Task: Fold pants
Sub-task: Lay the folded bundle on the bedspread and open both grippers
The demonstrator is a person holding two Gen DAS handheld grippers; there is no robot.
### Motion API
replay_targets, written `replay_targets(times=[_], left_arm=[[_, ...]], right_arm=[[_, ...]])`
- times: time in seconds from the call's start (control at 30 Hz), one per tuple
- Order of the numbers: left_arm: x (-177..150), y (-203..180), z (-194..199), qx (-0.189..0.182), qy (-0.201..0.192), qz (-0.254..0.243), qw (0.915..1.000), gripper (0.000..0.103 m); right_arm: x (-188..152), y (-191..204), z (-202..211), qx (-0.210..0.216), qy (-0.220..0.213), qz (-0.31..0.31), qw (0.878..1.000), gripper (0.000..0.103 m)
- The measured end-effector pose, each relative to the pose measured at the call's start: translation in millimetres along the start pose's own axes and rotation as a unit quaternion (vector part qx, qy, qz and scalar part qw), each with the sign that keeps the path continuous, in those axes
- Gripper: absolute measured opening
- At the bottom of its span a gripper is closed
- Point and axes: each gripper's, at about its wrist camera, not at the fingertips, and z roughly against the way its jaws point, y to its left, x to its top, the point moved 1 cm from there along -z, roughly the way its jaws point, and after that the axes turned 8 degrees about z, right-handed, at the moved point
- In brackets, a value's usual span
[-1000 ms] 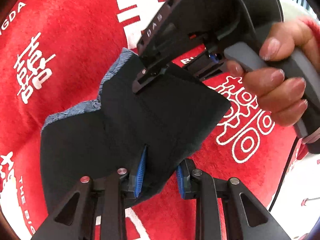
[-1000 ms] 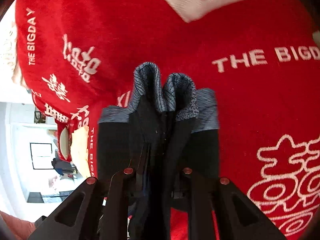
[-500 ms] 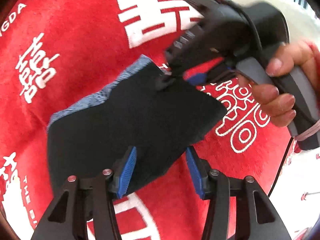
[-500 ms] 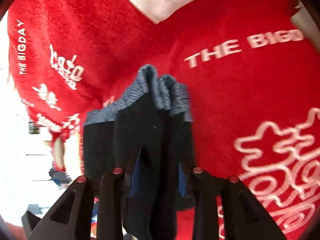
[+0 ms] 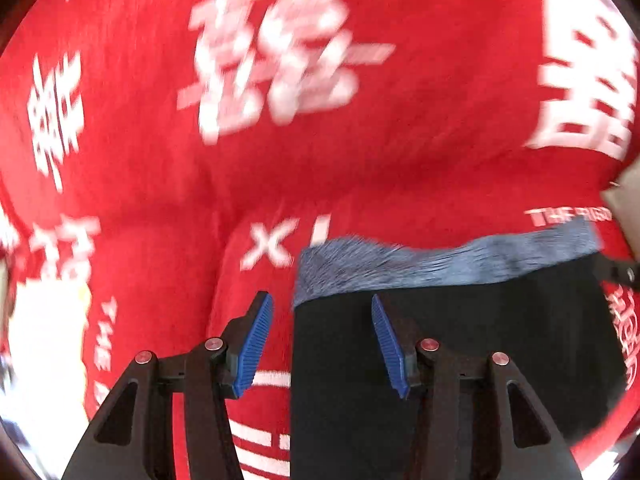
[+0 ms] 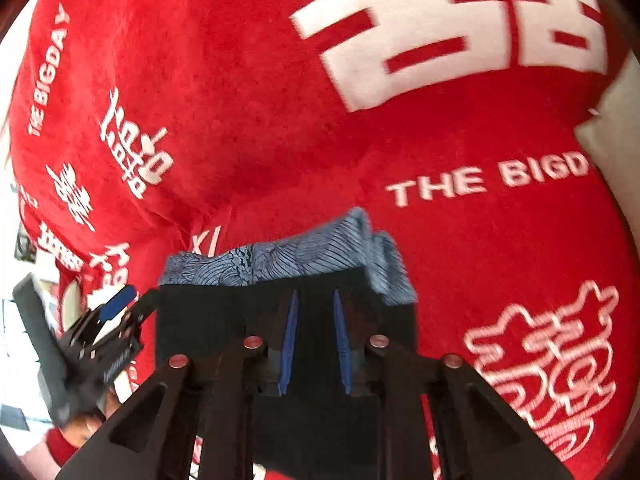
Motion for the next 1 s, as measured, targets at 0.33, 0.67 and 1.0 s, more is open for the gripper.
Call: replay_targets(times=[0.33,0.67,1.0], left_arm=[[-19.5,16.0,-27.9,-0.022,0.015,0.021,0.9994,0.069],[-32.5,28.5,4.9,-0.02,0.019,0.016,0.9995,0.069],[-61.0,27.2,8.6,-0.012,0.05,0.015,0.9986,0.076]], right_arm=[[-22.6,-23.3,-14.0,-0.012,0.023,-0.026,0.999,0.012],[-72.9,10.7,23.4,-0.075,0.026,0.013,0.997,0.022],[-95.5,6.7,21.9,-0.1,0.027,-0.009,0.995,0.037]])
